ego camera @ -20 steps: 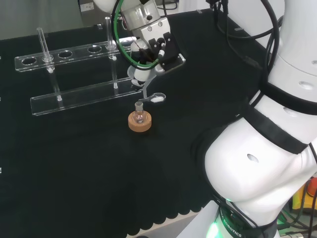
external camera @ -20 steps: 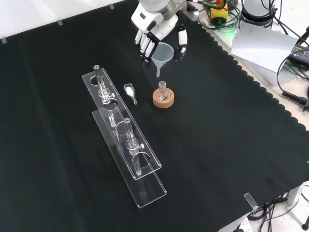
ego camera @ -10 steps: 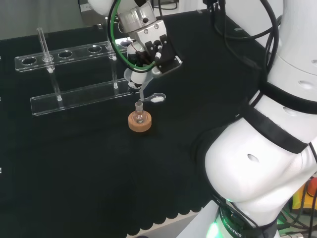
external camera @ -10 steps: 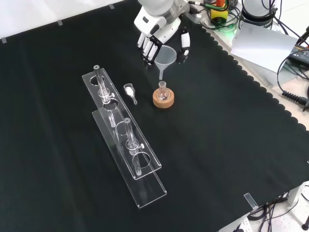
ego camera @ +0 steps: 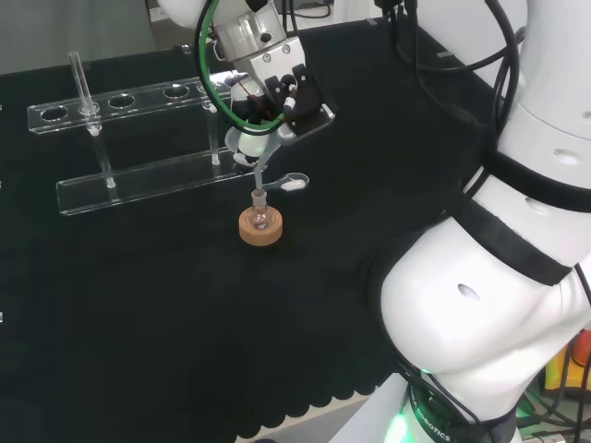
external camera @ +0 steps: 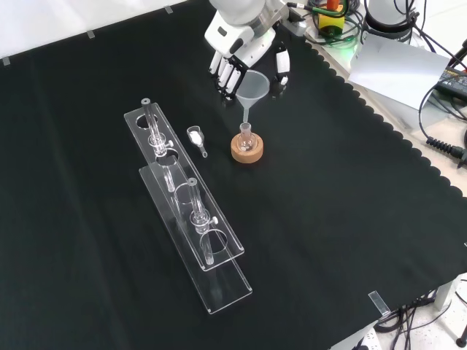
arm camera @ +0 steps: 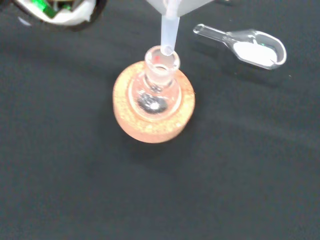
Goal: Place the funnel on the round-bottom flask.
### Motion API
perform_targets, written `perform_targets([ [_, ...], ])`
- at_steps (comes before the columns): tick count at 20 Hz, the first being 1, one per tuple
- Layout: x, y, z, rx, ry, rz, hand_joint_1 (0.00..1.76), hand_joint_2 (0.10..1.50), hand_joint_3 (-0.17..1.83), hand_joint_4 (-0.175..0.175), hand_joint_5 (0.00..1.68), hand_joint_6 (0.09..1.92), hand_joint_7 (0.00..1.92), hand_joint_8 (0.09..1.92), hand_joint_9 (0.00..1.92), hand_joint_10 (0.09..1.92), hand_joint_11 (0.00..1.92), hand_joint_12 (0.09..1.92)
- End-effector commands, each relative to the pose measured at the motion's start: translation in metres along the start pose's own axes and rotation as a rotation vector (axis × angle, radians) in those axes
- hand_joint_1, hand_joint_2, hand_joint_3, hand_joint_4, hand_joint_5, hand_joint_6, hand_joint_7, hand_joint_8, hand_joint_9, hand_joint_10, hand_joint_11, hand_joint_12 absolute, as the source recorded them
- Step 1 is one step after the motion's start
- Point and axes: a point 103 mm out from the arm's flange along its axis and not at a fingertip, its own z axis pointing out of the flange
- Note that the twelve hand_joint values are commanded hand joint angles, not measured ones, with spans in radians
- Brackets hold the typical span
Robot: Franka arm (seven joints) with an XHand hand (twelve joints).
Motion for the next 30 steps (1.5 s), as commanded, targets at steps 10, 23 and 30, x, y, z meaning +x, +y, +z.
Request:
perform_targets([
  [10,-0.007,0.009,0.012,0.015,0.002,0.008,0.82,0.76,0.62,-0.027,0.63,0.59,0.49,0.64,0.83,0.46,0.54,1.27],
  [23,-0.004,0.006,0.002,-0.001,-0.001,0.011,0.82,0.76,0.62,-0.028,0.63,0.6,0.49,0.64,0.83,0.47,0.54,1.27],
  [30,-0.005,0.003,-0.005,-0.003,-0.007,0.011,0.82,0.76,0.62,-0.028,0.63,0.6,0.49,0.64,0.83,0.47,0.54,1.27],
])
